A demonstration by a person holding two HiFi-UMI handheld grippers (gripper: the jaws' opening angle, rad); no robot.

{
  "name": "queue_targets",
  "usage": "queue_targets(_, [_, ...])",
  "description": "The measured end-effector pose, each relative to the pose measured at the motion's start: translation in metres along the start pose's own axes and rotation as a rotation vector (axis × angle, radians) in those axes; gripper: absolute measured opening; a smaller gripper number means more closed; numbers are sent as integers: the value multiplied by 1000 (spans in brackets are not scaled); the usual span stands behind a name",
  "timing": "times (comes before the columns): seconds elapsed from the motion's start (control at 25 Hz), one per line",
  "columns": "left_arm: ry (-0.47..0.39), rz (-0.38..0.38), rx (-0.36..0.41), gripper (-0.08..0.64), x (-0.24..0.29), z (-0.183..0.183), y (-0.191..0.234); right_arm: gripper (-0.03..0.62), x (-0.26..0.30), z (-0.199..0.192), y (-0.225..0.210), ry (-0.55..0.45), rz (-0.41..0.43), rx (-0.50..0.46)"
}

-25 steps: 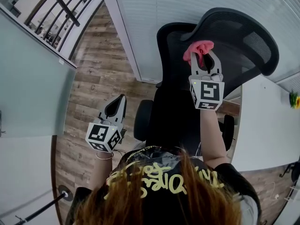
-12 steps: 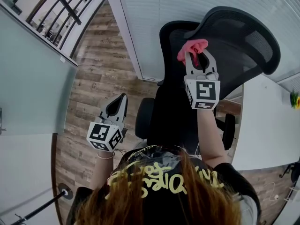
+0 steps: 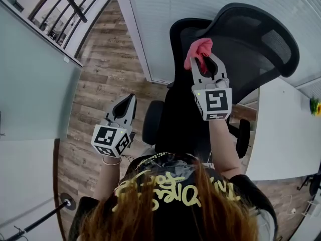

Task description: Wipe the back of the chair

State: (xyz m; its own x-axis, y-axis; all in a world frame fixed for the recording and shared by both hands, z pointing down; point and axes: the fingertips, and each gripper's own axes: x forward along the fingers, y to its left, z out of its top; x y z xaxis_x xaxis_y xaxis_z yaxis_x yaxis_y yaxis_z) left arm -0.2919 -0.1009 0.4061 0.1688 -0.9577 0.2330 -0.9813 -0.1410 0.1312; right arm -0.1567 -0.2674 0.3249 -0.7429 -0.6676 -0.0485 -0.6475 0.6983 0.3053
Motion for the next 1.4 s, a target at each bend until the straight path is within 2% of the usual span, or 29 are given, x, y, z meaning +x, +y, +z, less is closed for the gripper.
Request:
queue_targets(0.32, [7, -68, 10, -8, 20, 2, -36, 71, -40, -5, -25, 12, -29, 26])
queue_targets(0.88, [27, -209, 38, -8, 70, -2, -122, 71, -140, -41, -124, 85, -225, 40])
queue_targets(1.16, [33, -242, 35, -8, 90, -9, -153, 71, -190, -64, -189, 141, -365, 14])
queue_targets(1.4, [34, -264, 35, -8, 106, -9, -179, 71, -212, -85, -223, 177, -415, 19])
